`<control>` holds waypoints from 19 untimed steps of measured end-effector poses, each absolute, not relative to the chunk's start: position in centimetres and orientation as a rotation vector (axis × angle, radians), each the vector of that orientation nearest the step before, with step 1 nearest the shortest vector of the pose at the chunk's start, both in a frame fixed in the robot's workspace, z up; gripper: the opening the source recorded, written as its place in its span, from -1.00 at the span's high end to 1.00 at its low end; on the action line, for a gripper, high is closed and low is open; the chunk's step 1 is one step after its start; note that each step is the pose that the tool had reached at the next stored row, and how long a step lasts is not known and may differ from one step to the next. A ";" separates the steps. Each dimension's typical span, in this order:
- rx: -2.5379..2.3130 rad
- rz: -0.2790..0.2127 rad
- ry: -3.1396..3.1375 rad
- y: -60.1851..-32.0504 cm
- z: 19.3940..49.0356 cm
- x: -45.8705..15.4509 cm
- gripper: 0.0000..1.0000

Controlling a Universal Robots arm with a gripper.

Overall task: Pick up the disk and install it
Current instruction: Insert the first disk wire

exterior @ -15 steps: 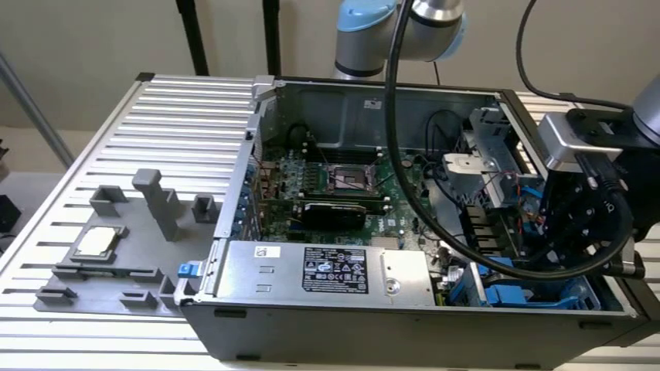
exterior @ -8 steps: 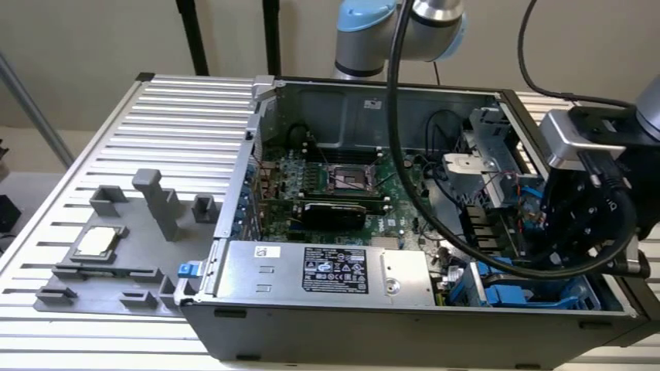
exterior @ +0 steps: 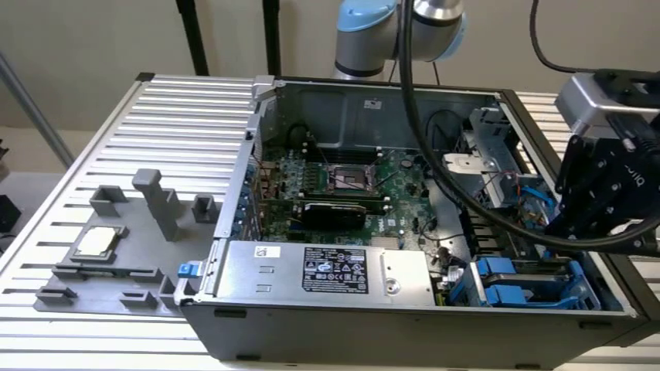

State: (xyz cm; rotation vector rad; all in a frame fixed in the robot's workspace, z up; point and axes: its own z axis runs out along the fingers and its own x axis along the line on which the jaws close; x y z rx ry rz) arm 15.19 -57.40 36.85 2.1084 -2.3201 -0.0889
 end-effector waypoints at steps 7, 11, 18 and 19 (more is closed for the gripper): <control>2.108 -0.089 -2.320 -57.4 38.0 14.9 -1.00; 2.107 -0.087 -2.320 -57.1 37.9 14.3 -1.00; 2.102 -0.070 -2.314 -56.6 37.6 14.3 -1.00; 2.101 -0.067 -2.313 -56.6 37.6 14.3 -1.00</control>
